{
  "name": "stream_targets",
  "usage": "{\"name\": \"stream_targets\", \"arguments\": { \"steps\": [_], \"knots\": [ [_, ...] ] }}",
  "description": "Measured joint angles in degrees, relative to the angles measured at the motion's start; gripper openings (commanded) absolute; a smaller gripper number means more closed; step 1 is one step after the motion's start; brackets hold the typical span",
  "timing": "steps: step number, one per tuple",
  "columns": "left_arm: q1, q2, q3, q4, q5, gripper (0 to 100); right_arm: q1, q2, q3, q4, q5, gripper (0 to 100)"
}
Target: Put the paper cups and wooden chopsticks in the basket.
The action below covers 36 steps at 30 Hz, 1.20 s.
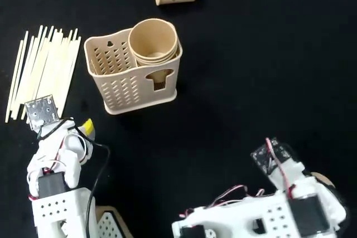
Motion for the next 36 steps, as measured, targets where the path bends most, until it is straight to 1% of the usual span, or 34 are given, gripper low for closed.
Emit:
{"name": "stream_targets", "arguments": {
  "steps": [2,6,12,19,26,28,32,36],
  "knots": [
    [0.00,0.00,0.00,0.00,0.00,24,1.05,-2.99,1.85,-1.41,0.44,25.8],
    [0.00,0.00,0.00,0.00,0.00,24,1.76,-2.81,7.03,-4.84,1.14,25.8],
    [0.00,0.00,0.00,0.00,0.00,24,1.85,9.23,6.51,-4.75,1.32,25.7],
    [0.00,0.00,0.00,0.00,0.00,24,1.85,30.51,-4.84,0.44,1.32,25.6],
    [0.00,0.00,0.00,0.00,0.00,24,1.85,53.54,-18.55,0.79,-0.70,25.5],
    [0.09,0.00,0.00,0.00,0.00,24,1.58,58.90,-22.95,0.88,-2.55,25.5],
    [0.44,0.00,0.00,0.00,0.00,24,-1.23,65.32,-28.40,0.88,-7.12,25.4],
    [0.53,0.00,0.00,0.00,0.00,24,-4.04,66.46,-29.45,0.88,-8.79,25.4]
  ]
}}
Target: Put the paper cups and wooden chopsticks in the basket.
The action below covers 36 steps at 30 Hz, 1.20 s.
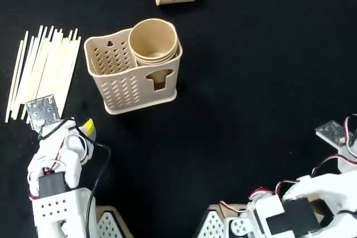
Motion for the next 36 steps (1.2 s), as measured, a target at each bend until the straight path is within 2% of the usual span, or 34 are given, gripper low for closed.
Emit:
{"name": "stream_targets", "arguments": {
  "steps": [5,10,13,18,23,25,30,36],
  "knots": [
    [0.00,0.00,0.00,0.00,0.00,24,0.00,0.35,0.00,0.00,-0.26,25.4],
    [0.00,0.00,0.00,0.00,0.00,24,0.26,3.60,-0.18,-0.79,2.99,25.4],
    [0.00,0.00,0.00,0.00,0.00,24,0.44,6.59,-1.85,-3.43,1.58,25.4],
    [0.00,0.00,0.00,0.00,0.00,24,0.44,16.09,-9.49,-5.36,-0.88,25.4],
    [0.00,0.00,0.00,0.00,0.00,24,0.44,25.49,-19.43,-0.62,-1.05,25.3],
    [0.00,0.00,0.00,0.00,0.00,24,0.44,28.75,-21.27,-0.09,-1.05,22.0],
    [0.00,0.00,0.00,0.00,0.00,24,0.53,32.79,-23.47,0.18,2.46,2.2],
    [0.00,0.00,0.00,0.00,0.00,24,0.09,34.81,-24.44,0.26,5.98,1.1]
  ]
}}
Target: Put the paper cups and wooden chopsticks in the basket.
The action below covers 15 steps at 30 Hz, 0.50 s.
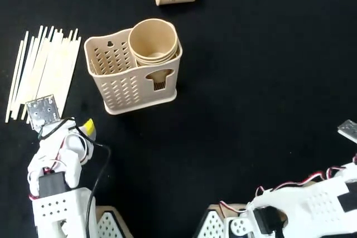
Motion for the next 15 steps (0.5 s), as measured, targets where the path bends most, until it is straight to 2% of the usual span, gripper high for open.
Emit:
{"name": "stream_targets", "arguments": {
  "steps": [8,15],
  "knots": [
    [0.00,0.00,0.00,0.00,0.00,24,0.00,0.26,0.00,0.00,0.53,1.2],
    [0.00,0.00,0.00,0.00,0.00,24,0.00,-2.20,3.78,0.00,-5.36,1.3]
  ]
}}
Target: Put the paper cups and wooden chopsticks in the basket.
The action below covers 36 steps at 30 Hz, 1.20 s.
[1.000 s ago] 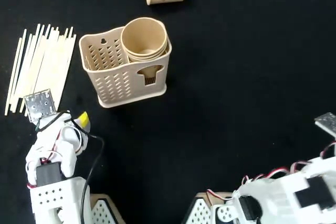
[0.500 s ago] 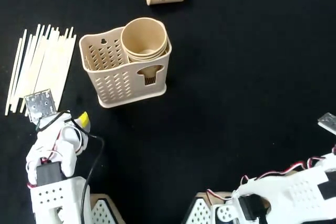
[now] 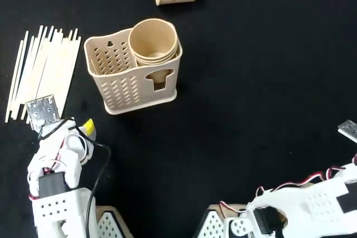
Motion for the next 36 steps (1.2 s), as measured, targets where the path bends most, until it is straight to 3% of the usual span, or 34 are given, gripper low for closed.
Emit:
{"name": "stream_targets", "arguments": {
  "steps": [4,10,17,25,31,36],
  "knots": [
    [0.00,0.00,0.00,0.00,0.00,24,-1.14,-3.87,4.31,0.00,-1.14,1.4],
    [0.00,0.00,0.00,0.00,0.00,24,-8.79,-3.78,3.43,0.00,-1.14,1.5],
    [0.00,0.00,0.00,0.00,0.00,24,-16.18,6.07,-16.88,0.00,-0.09,1.3],
    [0.00,0.00,1.23,-2.29,0.00,24,-30.07,8.79,-38.42,0.00,-8.00,1.6],
    [0.00,0.00,1.32,-2.81,0.00,24,-40.26,7.91,-41.32,0.00,-15.56,18.6],
    [0.00,0.00,1.32,-2.81,0.00,24,-40.62,-1.41,-34.46,0.00,-18.02,23.2]
  ]
}}
